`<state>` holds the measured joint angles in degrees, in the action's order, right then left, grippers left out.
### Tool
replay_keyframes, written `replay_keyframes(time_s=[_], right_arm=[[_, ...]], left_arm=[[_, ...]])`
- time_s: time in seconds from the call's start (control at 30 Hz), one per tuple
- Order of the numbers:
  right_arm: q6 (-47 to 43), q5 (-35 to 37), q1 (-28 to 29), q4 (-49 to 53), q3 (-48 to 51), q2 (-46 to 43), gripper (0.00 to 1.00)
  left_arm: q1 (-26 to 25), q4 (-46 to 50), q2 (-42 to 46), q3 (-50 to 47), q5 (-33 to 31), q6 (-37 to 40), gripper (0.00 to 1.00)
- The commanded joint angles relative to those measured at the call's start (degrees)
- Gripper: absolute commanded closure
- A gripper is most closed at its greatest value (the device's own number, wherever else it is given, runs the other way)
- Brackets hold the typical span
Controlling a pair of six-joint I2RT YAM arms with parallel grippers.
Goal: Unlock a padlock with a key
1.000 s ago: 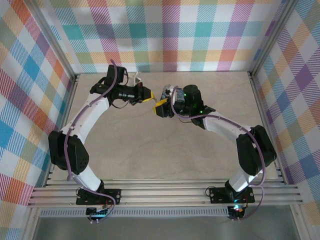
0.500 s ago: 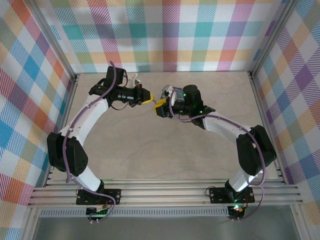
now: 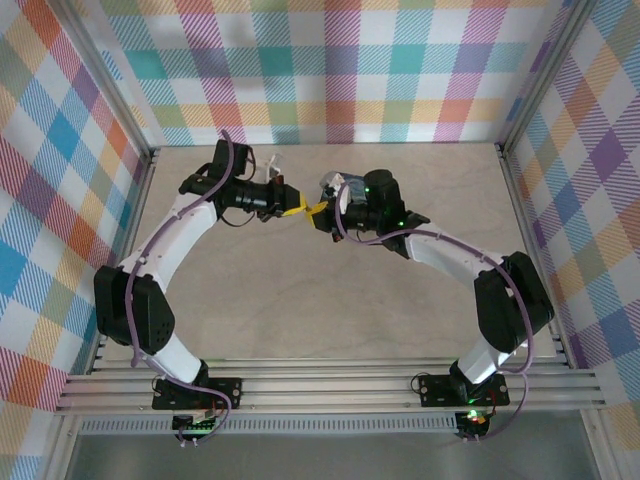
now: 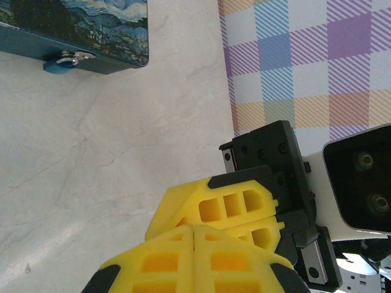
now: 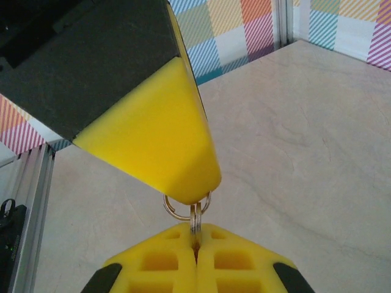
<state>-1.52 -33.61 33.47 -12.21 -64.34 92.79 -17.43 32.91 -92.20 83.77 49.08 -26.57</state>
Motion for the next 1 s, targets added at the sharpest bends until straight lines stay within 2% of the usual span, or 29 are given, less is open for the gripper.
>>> replay_keyframes(time_s=[0.0, 0.13, 0.27, 0.37, 0.47, 0.53, 0.6, 0.83, 0.97], right_arm=[[-3.62, -3.62, 0.36, 5.47, -2.44, -2.85, 1.0], [-11.5, -9.58, 0.2, 18.43, -7.2, -3.02, 1.0], [-17.72, -14.03, -0.33, 32.68, -12.37, -2.54, 1.0], [-20.23, -15.51, -0.97, 39.11, -14.7, -2.62, 1.0], [-21.18, -16.21, -1.48, 41.64, -15.47, -3.2, 1.0], [-21.16, -16.48, -1.48, 41.77, -15.32, -3.59, 1.0], [-20.64, -16.66, -1.48, 41.6, -15.38, -3.67, 1.0], [-18.97, -17.08, -1.48, 39.99, -14.3, -4.2, 1.0], [-17.61, -17.57, -1.46, 38.81, -13.65, -4.02, 1.0]], left_arm=[[0.29, -0.77, 2.73, -0.53, 0.85, 0.0, 1.0], [0.29, -1.95, 4.07, 0.52, 0.26, 3.77, 0.81], [0.38, -6.03, 6.83, -0.26, 1.27, 9.03, 0.7], [0.22, -9.25, 9.59, -2.86, 4.14, 15.71, 0.62], [-1.11, -6.52, 11.76, -4.13, 4.29, 26.85, 0.53], [-2.36, -2.97, 12.05, -4.0, 4.05, 33.13, 0.52], [-3.28, 0.51, 11.02, -2.92, 4.21, 35.88, 0.52], [-6.18, 8.08, 4.54, 1.04, 5.14, 34.78, 0.56], [-6.91, 7.79, 3.87, 0.21, 5.2, 32.93, 0.64]])
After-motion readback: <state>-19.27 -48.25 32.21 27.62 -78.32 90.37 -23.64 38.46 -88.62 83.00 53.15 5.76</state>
